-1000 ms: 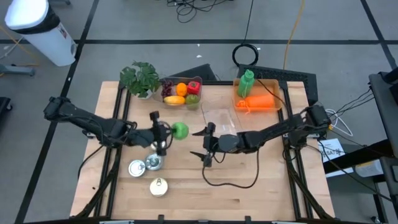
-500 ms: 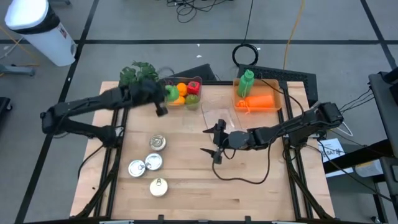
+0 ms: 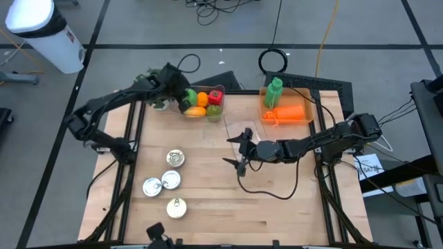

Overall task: Pick & Place Food Item
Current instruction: Put the green apple into the top transparent bin

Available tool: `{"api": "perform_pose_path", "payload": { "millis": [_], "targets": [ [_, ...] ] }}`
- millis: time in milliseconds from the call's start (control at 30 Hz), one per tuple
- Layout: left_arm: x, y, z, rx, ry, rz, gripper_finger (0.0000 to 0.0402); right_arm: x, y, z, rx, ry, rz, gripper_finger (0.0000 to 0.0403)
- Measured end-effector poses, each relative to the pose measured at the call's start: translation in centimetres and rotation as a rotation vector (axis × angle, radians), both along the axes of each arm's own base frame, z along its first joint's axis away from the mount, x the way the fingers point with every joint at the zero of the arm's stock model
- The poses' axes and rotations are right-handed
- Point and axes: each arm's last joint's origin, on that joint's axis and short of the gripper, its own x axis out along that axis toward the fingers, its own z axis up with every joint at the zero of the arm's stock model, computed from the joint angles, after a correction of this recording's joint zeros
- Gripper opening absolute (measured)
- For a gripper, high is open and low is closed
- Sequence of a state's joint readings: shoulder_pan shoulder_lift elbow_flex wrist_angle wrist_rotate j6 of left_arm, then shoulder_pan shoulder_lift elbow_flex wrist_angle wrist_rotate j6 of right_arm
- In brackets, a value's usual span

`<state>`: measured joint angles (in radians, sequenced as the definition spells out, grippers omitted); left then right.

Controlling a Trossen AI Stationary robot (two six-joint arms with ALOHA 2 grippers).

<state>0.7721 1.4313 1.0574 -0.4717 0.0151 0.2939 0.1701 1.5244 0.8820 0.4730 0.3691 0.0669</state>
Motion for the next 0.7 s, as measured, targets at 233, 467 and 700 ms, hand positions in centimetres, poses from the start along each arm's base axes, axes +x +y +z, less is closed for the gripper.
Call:
{"api": "perform_pose_path", "payload": {
  "millis": [233, 467, 700],
  "targets": [
    [1.3, 1.7, -1.0, -0.065, 0.042, 0.011, 0.0007, 0.0, 0.0, 0.0, 0.000, -0.002, 0.000, 0.0345],
    [1.7, 1.9, -1.9, -0.157, 0.060, 0.002, 0.0007, 0.0, 0.0, -0.1, -0.001, 0.006, 0.000, 0.0345],
    [1.7, 1.8, -2.0, -0.195, 0.046, -0.025, 0.0007, 0.0, 0.0, -0.1, -0.001, 0.006, 0.000, 0.0345]
  ]
}}
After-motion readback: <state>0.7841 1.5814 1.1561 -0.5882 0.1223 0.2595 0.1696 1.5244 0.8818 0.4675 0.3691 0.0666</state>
